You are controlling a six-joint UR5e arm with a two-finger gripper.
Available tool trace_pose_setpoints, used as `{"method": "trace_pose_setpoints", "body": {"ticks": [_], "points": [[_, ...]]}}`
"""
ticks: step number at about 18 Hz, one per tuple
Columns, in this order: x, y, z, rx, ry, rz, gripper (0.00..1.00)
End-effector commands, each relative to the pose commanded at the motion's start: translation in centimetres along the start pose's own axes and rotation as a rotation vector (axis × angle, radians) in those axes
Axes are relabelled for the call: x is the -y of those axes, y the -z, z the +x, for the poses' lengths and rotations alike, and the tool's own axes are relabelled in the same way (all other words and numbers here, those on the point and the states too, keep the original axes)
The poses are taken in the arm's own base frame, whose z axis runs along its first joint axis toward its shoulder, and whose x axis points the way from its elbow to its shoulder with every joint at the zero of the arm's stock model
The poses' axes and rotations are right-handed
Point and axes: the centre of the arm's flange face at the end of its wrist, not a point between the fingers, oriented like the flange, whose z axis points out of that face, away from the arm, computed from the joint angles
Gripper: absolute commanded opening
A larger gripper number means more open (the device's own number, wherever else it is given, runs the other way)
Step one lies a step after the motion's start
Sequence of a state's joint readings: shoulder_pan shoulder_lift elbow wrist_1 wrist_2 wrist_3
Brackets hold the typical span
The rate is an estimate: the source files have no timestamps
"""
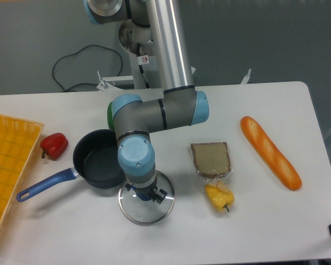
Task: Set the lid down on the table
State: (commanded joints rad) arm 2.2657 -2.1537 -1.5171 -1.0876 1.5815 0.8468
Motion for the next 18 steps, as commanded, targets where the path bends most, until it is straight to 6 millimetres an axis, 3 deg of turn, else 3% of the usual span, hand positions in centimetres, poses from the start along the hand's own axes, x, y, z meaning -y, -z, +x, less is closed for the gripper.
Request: {"method": "trace_pose_setpoints", "body": {"ticks": [2, 4, 10, 15, 18], "points": [[0.0, 0.1, 0.0, 0.000, 0.000, 0.002, 0.86], [0.0, 0.1, 0.0, 0.001, 0.000, 0.001, 0.91], [0.1, 0.9, -0.1, 0.010, -0.003, 0.011, 0.97], [0.6, 4.2, -0.7, 0.059, -0.010, 0.054, 1.00], [0.3, 5.0, -0.9, 0.084, -0.157, 0.034, 1.00]]}}
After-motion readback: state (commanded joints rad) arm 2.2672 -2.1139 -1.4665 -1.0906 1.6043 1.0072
